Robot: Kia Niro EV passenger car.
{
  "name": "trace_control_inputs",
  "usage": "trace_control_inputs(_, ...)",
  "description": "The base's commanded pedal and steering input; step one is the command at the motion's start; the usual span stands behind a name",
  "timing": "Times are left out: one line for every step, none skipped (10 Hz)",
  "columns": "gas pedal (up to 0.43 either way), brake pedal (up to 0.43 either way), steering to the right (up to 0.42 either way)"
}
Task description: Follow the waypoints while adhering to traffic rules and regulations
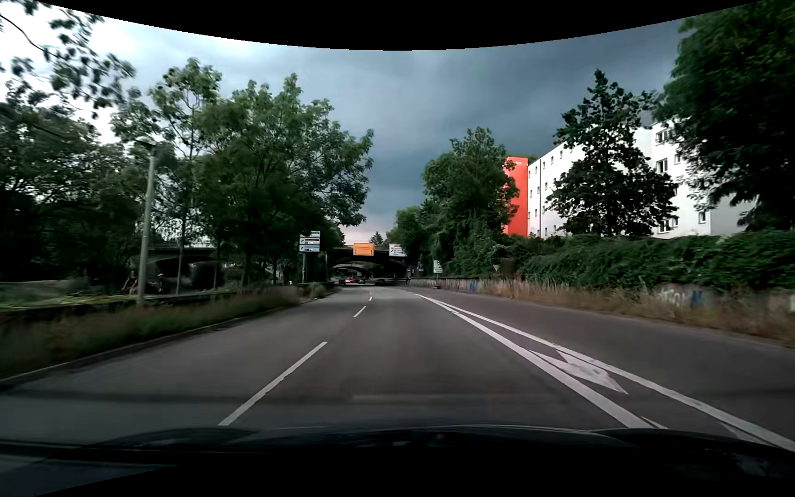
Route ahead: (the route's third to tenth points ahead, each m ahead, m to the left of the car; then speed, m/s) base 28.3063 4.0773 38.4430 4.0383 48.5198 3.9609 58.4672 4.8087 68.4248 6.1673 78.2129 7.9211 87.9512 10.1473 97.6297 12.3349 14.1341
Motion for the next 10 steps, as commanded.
trace_control_inputs(0.087, 0.000, -0.011)
trace_control_inputs(0.079, 0.000, -0.011)
trace_control_inputs(0.079, 0.000, -0.011)
trace_control_inputs(0.079, 0.000, -0.011)
trace_control_inputs(0.079, 0.000, -0.011)
trace_control_inputs(0.079, 0.000, -0.011)
trace_control_inputs(0.079, 0.000, -0.011)
trace_control_inputs(0.079, 0.000, -0.011)
trace_control_inputs(0.079, 0.000, -0.011)
trace_control_inputs(0.079, 0.000, -0.011)
